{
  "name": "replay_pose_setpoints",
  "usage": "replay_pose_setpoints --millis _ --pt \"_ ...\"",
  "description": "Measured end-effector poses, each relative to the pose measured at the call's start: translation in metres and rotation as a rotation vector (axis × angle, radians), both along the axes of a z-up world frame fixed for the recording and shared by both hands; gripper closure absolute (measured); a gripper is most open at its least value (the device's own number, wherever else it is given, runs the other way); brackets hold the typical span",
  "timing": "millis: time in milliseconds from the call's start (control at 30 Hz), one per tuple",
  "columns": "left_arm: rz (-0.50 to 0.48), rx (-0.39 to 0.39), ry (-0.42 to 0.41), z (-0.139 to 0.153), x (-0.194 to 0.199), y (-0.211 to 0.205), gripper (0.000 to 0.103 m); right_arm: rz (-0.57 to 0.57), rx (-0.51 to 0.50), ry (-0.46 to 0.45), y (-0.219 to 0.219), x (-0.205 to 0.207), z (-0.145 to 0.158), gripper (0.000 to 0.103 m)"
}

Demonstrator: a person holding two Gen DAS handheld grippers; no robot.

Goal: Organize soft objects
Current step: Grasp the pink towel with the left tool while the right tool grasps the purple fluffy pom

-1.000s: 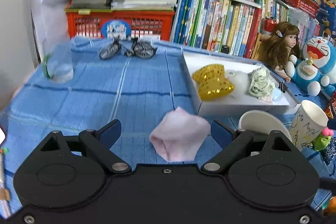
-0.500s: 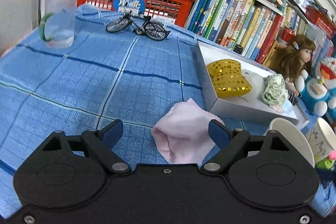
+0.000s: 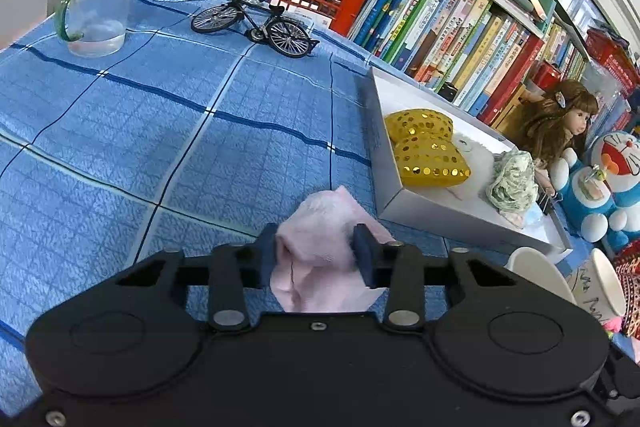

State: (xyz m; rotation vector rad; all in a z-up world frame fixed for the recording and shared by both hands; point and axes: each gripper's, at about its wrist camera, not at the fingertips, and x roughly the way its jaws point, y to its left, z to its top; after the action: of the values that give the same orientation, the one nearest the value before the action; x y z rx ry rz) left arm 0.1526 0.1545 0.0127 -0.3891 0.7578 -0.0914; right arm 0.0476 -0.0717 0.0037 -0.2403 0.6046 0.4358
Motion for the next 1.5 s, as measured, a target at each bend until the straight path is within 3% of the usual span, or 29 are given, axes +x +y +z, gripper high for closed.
replay_pose_setpoints --millis 200,400,633,667,700,767,967,1100,1233,1333,1400,1433,1500 --pt "-0.037 0.034 -0.014 0.009 -0.017 -0.002 0.083 0.005 0.015 0.029 -0.002 0.000 0.000 0.032" --pt "-0.088 0.085 -0.016 0.015 -0.048 -0.004 0.084 0.014 0.008 0.037 -0.008 -0.010 0.003 0.033" --pt "-0.178 0.214 -0.045 0.021 -0.094 -0.020 0.079 0.005 -0.007 0.046 -0.020 -0.028 0.009 0.032" --pt "-0.187 0.226 -0.052 0.022 -0.099 -0.022 0.073 0.002 -0.007 0.047 -0.022 -0.030 0.010 0.030" --pt "-0.195 0.238 -0.060 0.023 -0.105 -0.025 0.060 -0.005 -0.003 0.045 -0.024 -0.032 0.010 0.022" --pt "-0.212 0.256 -0.070 0.023 -0.113 -0.030 0.046 -0.027 0.015 0.028 -0.028 -0.035 0.010 0.021" --pt "-0.199 0.368 -0.120 0.017 -0.120 -0.043 0.023 -0.091 0.089 -0.005 -0.037 -0.038 0.009 0.014" --pt "-0.183 0.430 -0.155 0.011 -0.115 -0.049 0.021 -0.104 0.082 -0.008 -0.032 -0.038 0.003 0.014" --pt "-0.187 0.423 -0.143 0.003 -0.107 -0.052 0.022 -0.117 0.098 0.002 -0.026 -0.039 -0.002 0.014" --pt "-0.181 0.386 -0.115 -0.003 -0.100 -0.048 0.032 -0.139 0.098 -0.009 -0.023 -0.039 -0.004 0.014" --pt "-0.158 0.371 -0.106 -0.006 -0.100 -0.046 0.055 -0.159 0.111 -0.010 -0.024 -0.038 -0.005 0.014" --pt "-0.154 0.367 -0.107 -0.007 -0.100 -0.045 0.056 -0.169 0.113 -0.009 -0.025 -0.037 -0.006 0.015" --pt "-0.156 0.367 -0.114 -0.006 -0.101 -0.044 0.066 -0.182 0.116 -0.006 -0.026 -0.036 -0.006 0.029"
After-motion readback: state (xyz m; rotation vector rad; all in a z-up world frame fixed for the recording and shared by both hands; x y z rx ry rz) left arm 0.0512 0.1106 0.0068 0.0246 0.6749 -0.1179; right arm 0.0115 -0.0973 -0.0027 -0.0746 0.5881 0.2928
